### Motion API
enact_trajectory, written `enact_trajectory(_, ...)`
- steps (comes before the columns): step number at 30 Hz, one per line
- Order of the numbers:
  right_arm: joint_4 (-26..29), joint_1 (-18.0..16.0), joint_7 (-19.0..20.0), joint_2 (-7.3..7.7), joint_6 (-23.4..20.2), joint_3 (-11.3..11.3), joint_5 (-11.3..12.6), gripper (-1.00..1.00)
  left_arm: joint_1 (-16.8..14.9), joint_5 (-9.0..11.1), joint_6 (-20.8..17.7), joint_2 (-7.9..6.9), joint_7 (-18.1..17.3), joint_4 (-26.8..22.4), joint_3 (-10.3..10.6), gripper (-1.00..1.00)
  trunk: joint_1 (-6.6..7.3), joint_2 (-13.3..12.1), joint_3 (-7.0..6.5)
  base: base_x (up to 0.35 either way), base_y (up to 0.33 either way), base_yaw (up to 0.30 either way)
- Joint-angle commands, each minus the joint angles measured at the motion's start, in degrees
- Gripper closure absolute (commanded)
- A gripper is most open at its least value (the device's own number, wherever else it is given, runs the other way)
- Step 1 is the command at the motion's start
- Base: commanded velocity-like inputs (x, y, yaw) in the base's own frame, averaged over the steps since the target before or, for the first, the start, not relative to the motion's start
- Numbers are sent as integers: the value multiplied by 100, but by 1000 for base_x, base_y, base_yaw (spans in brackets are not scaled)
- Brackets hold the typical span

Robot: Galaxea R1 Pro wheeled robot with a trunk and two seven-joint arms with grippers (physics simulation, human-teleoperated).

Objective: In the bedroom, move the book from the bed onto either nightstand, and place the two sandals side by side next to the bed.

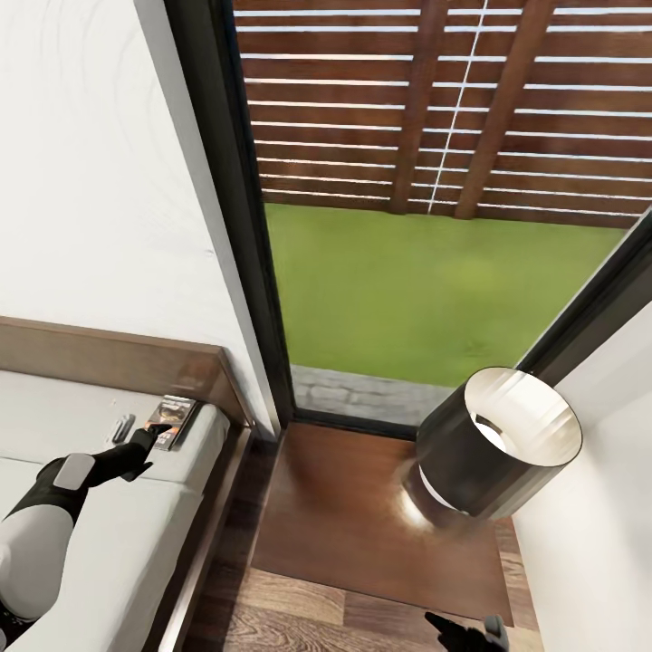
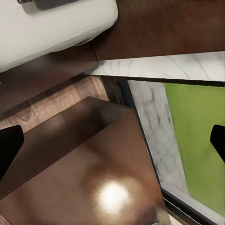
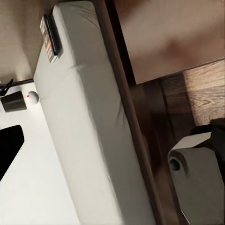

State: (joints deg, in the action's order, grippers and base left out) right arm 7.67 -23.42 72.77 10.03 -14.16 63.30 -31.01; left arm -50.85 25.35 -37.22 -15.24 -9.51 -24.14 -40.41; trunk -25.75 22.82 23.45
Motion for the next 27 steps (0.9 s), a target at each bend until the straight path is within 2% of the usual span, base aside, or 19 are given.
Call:
enact_trajectory(1, 6, -4, 26, -1, -93, 48, -9, -100, -6, -12, -40, 3, -16, -2, -46, -100, -3, 10, 9, 0, 0, 0)
enact_trajectory(6, 6, -4, 26, -1, -254, 48, 152, -100, -7, -12, -40, 1, -16, -3, -46, -100, -3, 10, 9, 0, 0, 0)
enact_trajectory(7, 6, -4, 26, -1, -1818, 49, 1696, -100, -8, -12, -40, 0, -16, -3, -46, -100, -3, 10, 9, 0, 0, 0)
enact_trajectory(27, 6, -4, 26, -1, -1818, 45, 1695, -100, -5, -12, -23, 12, -16, -3, -46, -100, -3, 10, 9, 0, 0, 0)
